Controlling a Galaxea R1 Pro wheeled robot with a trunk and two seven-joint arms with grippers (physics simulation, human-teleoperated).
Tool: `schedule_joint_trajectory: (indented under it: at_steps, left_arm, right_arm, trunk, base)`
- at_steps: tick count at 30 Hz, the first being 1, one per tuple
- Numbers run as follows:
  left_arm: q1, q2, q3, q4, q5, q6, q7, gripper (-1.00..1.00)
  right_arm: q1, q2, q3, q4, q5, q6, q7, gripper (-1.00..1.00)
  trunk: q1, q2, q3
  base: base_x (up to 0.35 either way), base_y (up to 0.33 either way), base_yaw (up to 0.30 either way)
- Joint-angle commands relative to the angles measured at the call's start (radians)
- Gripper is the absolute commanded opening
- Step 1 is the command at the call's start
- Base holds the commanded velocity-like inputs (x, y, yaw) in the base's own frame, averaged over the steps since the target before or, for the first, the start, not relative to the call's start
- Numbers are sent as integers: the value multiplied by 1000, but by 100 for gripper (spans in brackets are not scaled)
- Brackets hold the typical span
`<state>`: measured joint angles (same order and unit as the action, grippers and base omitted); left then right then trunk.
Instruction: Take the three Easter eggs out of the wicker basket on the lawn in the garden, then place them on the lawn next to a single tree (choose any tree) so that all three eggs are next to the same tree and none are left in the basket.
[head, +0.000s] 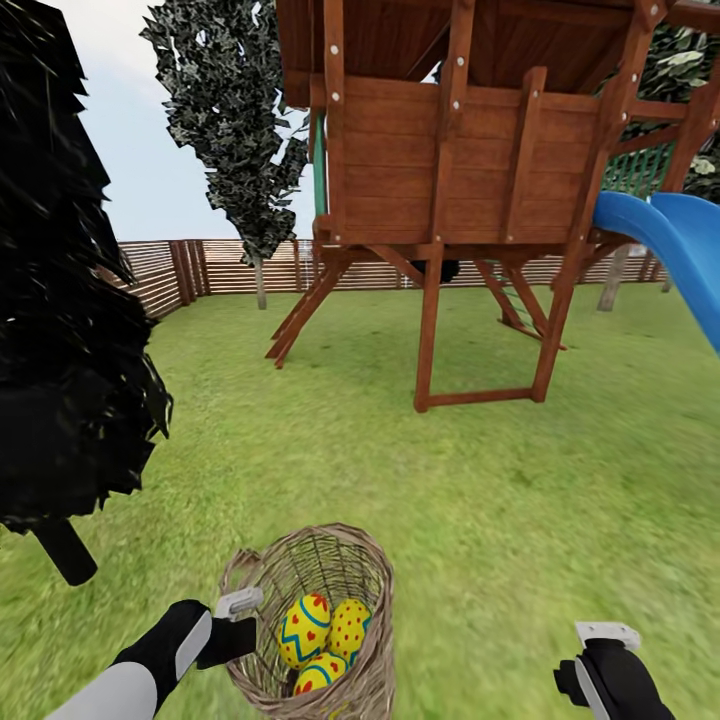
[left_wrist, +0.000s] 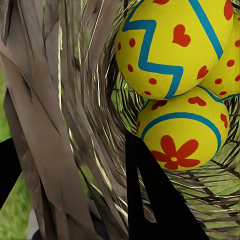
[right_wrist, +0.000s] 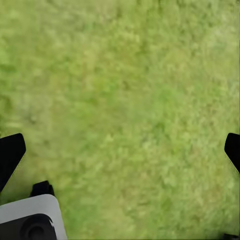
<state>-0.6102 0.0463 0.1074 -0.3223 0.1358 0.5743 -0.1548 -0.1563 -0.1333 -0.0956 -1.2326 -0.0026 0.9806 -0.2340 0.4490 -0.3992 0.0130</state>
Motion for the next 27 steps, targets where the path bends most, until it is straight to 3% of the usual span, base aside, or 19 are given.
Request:
schedule_joint_trajectory:
  at_steps: [1, 9, 27]
  left_arm:
    - [0, 0, 6, -1, 16, 7, 0, -100]
    - [0, 0, 5, -1, 16, 7, 0, -100]
    - [0, -21, 5, -1, 15, 6, 0, -100]
  right_arm:
    - [0, 0, 0, -1, -1, 4, -1, 100]
    - [0, -1, 2, 1, 1, 4, -2, 100]
    - [0, 0, 4, 1, 2, 4, -2, 100]
  trunk:
    - [1, -1, 0]
    - [1, -1, 0]
    - [1, -1, 0]
  base:
    - [335, -89, 122]
    - [335, -89, 109]
    - [335, -90, 2]
